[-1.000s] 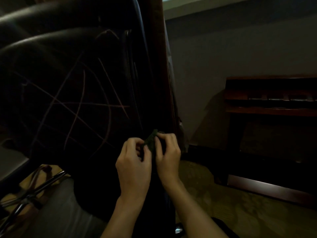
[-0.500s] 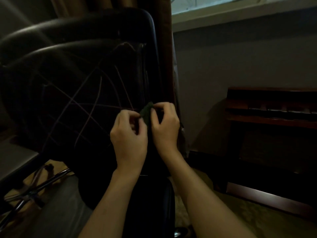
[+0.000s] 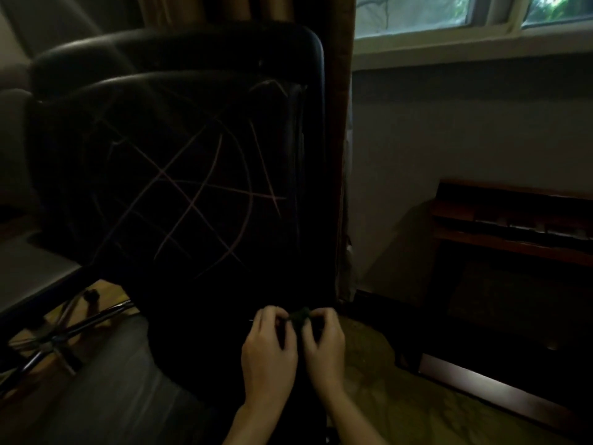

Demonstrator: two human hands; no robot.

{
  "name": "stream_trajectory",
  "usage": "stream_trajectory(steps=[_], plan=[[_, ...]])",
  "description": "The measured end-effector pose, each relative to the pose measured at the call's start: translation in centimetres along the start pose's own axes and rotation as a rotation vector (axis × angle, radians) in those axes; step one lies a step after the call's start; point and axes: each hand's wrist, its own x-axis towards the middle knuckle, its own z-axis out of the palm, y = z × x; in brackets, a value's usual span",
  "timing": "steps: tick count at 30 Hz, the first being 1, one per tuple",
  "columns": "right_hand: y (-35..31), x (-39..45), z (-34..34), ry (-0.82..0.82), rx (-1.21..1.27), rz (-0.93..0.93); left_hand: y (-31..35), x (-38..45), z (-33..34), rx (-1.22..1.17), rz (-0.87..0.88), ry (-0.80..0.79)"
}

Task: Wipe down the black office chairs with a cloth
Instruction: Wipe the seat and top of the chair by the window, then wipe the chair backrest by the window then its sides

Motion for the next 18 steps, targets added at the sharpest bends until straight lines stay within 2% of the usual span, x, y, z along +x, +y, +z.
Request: stream_trajectory(steps=[2,4,7,12,15,18], plan=[[-2.9,0.5,-0.5,0.028,-0.001,-0.069,0.6,0.9,-1.9,-0.122,-0.005,0.055],[-6.5,1.4,-1.0,0.036,0.003,-0.215,1.5,2.3,-4.2,-0.249,0.003,0.099],[-12.0,2.1,-1.8,-0.039,-0.005,-0.357,3.0,4.3,-7.8,-0.384,0.0,0.113],[-17.1,1.7,-2.5,-0.151,-0.03,-0.356,4.0,6.3,-11.3,-0.452,-0.082,0.095],[-17.9,2.2,-2.2,-0.12,0.014,-0.345,4.3,6.2,-11.1,-0.601,-0.224,0.024],[-18.1,3.8,-2.2,-0.162,0.005,-0.383,4.4,6.4,-10.6,-0.751,-0.291,0.076]])
